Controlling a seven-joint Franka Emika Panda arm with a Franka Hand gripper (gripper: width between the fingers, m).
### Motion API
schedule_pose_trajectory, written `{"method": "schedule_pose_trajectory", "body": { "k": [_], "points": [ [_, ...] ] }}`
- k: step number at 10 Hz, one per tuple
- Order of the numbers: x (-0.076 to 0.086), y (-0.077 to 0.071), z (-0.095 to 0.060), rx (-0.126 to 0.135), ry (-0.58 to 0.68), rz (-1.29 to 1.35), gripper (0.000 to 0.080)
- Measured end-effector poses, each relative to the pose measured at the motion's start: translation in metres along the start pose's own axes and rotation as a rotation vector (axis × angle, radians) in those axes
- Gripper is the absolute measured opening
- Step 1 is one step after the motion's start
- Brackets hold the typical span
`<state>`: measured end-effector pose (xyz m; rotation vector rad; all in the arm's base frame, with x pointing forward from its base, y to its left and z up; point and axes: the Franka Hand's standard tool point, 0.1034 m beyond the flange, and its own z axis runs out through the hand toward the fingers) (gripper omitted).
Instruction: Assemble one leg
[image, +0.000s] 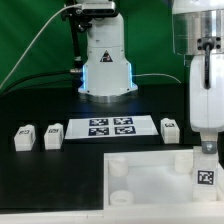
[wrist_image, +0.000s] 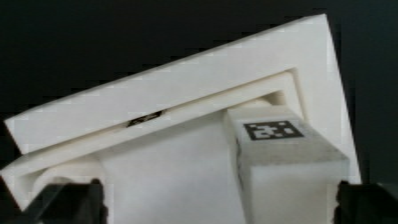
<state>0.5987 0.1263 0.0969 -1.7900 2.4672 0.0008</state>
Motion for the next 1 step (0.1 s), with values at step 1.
{"method": "schedule_pose_trajectory", "body": {
  "k": [1],
  "points": [
    [-0.0002, 0.0002, 0.0002, 0.0, 0.0, -0.001, 0.0649]
  ]
}}
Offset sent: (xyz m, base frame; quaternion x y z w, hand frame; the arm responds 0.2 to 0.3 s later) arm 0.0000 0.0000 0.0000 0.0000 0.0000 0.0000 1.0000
